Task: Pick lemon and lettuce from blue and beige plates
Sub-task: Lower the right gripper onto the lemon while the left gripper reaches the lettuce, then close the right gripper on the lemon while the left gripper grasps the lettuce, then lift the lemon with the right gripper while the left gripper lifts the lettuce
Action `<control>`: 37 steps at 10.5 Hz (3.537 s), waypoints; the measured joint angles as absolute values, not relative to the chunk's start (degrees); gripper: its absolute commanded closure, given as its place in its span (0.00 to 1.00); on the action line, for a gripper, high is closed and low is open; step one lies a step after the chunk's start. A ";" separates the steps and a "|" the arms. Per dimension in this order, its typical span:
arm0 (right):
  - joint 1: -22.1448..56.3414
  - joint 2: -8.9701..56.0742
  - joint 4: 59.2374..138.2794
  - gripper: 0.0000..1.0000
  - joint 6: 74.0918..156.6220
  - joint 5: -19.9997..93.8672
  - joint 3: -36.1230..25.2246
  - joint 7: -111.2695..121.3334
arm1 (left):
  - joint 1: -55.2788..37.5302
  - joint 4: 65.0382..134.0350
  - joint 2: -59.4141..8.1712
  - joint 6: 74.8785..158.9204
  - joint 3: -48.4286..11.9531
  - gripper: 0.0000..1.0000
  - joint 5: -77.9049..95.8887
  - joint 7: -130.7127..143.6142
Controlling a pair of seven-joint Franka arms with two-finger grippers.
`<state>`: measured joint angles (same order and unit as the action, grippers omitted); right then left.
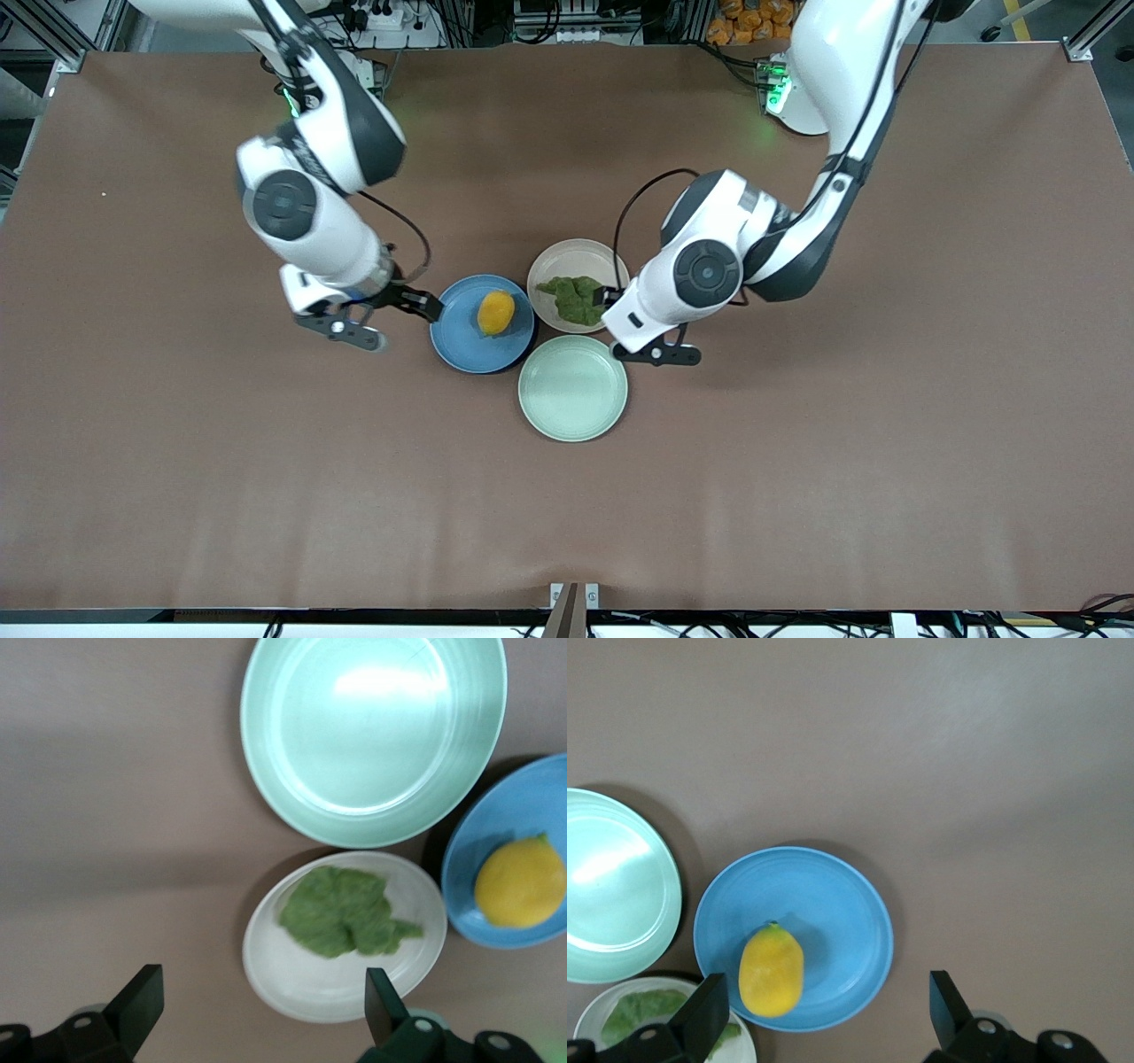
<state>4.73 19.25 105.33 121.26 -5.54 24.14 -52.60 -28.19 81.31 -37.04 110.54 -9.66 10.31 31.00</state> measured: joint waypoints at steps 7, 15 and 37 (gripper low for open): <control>7.21 32.69 106.06 0.00 133.48 -14.74 26.17 -67.47 | -33.90 83.05 -42.50 119.44 -9.71 0.00 11.04 37.19; 8.12 37.32 105.98 0.77 136.32 -19.53 29.18 -75.91 | -37.24 87.09 -45.99 127.80 -9.73 0.00 15.36 38.85; -4.09 29.02 94.57 1.00 118.78 -9.34 14.32 -12.99 | -21.00 86.86 -28.42 107.12 -8.28 0.99 13.12 38.90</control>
